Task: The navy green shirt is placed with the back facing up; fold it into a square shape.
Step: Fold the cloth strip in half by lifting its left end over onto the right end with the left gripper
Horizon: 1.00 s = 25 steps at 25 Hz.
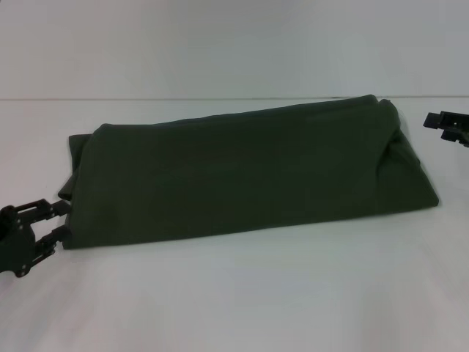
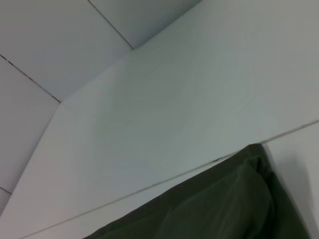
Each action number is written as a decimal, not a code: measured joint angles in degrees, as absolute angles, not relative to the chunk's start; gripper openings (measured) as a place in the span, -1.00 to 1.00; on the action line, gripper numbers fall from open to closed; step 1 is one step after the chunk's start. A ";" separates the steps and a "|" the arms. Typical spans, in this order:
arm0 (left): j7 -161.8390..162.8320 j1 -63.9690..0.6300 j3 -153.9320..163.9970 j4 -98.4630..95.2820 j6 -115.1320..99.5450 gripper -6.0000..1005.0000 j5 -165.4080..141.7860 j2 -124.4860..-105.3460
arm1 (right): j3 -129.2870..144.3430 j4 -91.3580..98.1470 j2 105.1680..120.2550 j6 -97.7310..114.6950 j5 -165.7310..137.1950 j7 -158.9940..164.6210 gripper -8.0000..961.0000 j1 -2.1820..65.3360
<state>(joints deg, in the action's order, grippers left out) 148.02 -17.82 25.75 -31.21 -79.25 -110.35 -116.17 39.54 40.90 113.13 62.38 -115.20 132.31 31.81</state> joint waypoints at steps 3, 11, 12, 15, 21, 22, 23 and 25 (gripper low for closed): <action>149.33 -17.66 25.72 -31.44 -78.04 -0.06 -111.67 -116.16 | 39.49 40.91 113.12 62.35 -115.19 132.30 0.21 31.75; 148.17 -17.46 25.33 -32.14 -77.87 -0.03 -112.26 -116.15 | 39.39 40.87 112.94 61.95 -114.94 131.70 0.21 31.51; 148.33 -17.46 25.21 -32.07 -77.73 -0.03 -112.27 -116.12 | 39.38 40.87 112.94 61.90 -114.88 131.67 0.21 31.46; 149.23 -17.44 24.94 -31.73 -77.05 0.28 -112.27 -116.06 | 39.32 40.79 113.03 61.71 -114.80 131.65 0.21 31.37; 150.58 -17.41 24.94 -31.53 -75.61 0.26 -113.18 -116.18 | 39.28 40.69 113.17 61.49 -114.77 131.65 0.20 31.35; 150.78 -17.40 24.95 -31.44 -75.43 0.25 -113.49 -116.19 | 39.28 40.69 113.18 61.50 -114.77 131.65 0.20 31.36; 151.05 -17.40 24.96 -31.26 -75.22 0.25 -113.84 -116.19 | 39.28 40.69 113.18 61.49 -114.77 131.65 0.20 31.36; 151.24 -17.38 24.96 -30.95 -74.89 0.24 -114.20 -116.21 | 39.28 40.69 113.20 61.50 -114.77 131.65 0.20 31.37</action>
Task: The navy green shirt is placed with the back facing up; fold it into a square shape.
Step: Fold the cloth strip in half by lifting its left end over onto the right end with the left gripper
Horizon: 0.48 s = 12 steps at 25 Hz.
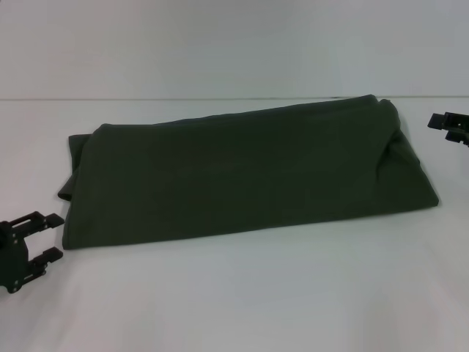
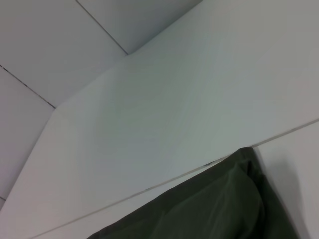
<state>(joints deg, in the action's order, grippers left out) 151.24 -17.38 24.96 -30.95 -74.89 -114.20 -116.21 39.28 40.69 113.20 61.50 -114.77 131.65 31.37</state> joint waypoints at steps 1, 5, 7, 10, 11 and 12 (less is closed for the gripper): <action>151.25 -17.36 24.97 -30.89 -74.80 0.23 -114.23 -116.22 | 39.25 40.68 113.20 61.49 -114.77 131.65 0.20 31.37; 151.31 -17.44 25.20 -30.48 -74.20 0.21 -114.26 -116.34 | 39.19 40.42 113.26 61.46 -114.77 131.65 0.20 31.38; 151.34 -17.61 25.32 -29.96 -73.86 0.20 -114.26 -116.32 | 39.19 40.16 113.20 61.46 -114.78 131.65 0.20 31.38; 151.35 -17.80 25.46 -29.28 -73.13 0.19 -114.59 -116.26 | 39.18 40.06 113.09 61.47 -114.78 131.66 0.20 31.31; 151.35 -17.81 25.46 -29.26 -73.06 0.18 -114.76 -116.31 | 39.13 40.06 113.06 61.47 -114.78 131.66 0.20 31.25; 151.35 -17.82 25.45 -29.25 -72.99 0.18 -114.93 -116.34 | 39.02 40.06 113.02 61.47 -114.79 131.66 0.20 31.20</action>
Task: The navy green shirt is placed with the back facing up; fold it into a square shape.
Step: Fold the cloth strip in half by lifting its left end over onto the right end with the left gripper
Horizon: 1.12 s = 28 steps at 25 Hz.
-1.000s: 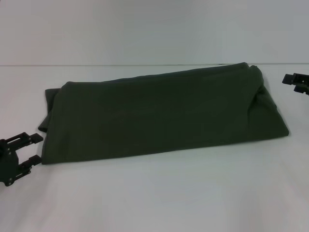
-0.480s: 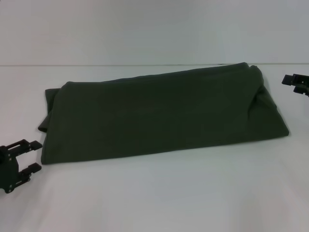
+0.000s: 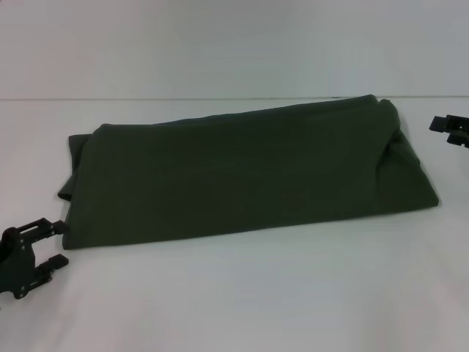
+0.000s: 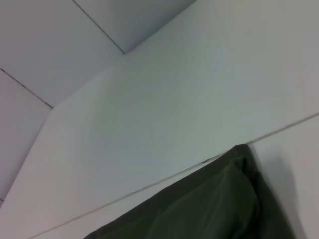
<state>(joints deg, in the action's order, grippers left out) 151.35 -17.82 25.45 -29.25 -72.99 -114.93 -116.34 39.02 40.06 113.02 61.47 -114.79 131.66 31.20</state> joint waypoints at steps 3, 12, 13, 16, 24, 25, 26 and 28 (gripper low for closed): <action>151.44 -17.90 25.46 -29.25 -72.86 0.17 -115.08 -116.40 | 38.69 40.06 113.01 61.49 -114.79 131.66 0.19 31.12; 151.52 -19.36 25.49 -27.84 -71.40 0.12 -115.08 -116.41 | 38.67 40.02 113.09 61.50 -115.00 131.66 0.19 31.02; 151.47 -19.60 25.49 -27.52 -71.17 0.12 -115.08 -116.35 | 38.67 40.00 113.09 61.47 -115.01 131.66 0.19 31.02; 151.19 -20.55 25.54 -26.64 -70.49 0.10 -115.13 -116.27 | 38.64 39.73 113.01 61.42 -114.98 131.62 0.19 31.02; 148.82 -24.37 25.36 -26.32 -68.51 0.07 -114.95 -116.58 | 38.42 39.39 113.01 61.02 -114.79 130.94 0.18 31.10; 148.59 -24.82 25.35 -26.32 -68.34 0.06 -114.95 -116.58 | 38.42 39.39 113.01 61.00 -114.79 130.93 0.18 31.15; 148.53 -25.18 25.38 -26.33 -68.06 0.06 -114.99 -116.58 | 38.41 39.38 112.99 60.98 -114.78 130.93 0.18 31.19; 148.33 -25.68 25.49 -26.32 -67.47 0.05 -115.08 -116.62 | 38.40 39.37 113.00 60.96 -114.78 130.92 0.18 31.22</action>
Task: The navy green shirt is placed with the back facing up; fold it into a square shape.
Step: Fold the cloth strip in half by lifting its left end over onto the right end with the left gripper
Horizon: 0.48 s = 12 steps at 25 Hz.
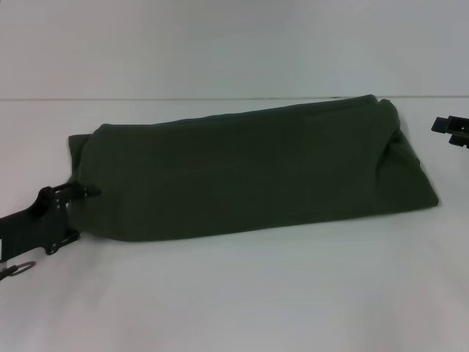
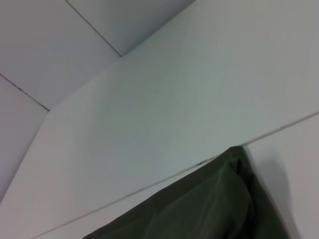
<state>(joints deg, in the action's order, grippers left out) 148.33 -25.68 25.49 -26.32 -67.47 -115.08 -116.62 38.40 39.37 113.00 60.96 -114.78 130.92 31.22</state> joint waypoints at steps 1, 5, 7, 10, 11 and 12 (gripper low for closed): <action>148.10 -25.84 25.51 -26.30 -67.17 0.04 -115.11 -116.71 | 38.39 39.37 113.01 60.95 -114.78 130.91 0.18 31.22; 146.66 -26.16 25.34 -25.36 -65.99 0.02 -114.97 -117.08 | 37.86 39.37 113.14 60.92 -114.78 130.89 0.18 31.10; 146.32 -26.24 25.27 -24.97 -65.65 0.02 -114.94 -117.11 | 37.51 39.37 113.17 60.91 -114.78 130.88 0.18 31.07; 145.63 -26.37 25.19 -24.72 -65.50 0.00 -114.64 -117.27 | 37.27 39.37 113.20 61.04 -114.78 130.87 0.17 31.07; 145.27 -26.58 25.14 -24.49 -65.48 0.00 -114.50 -117.32 | 37.26 39.37 113.22 61.04 -114.78 130.85 0.17 31.08; 145.06 -26.78 25.13 -24.31 -65.48 -0.01 -114.43 -117.36 | 37.24 39.37 113.26 61.04 -114.78 130.83 0.17 31.10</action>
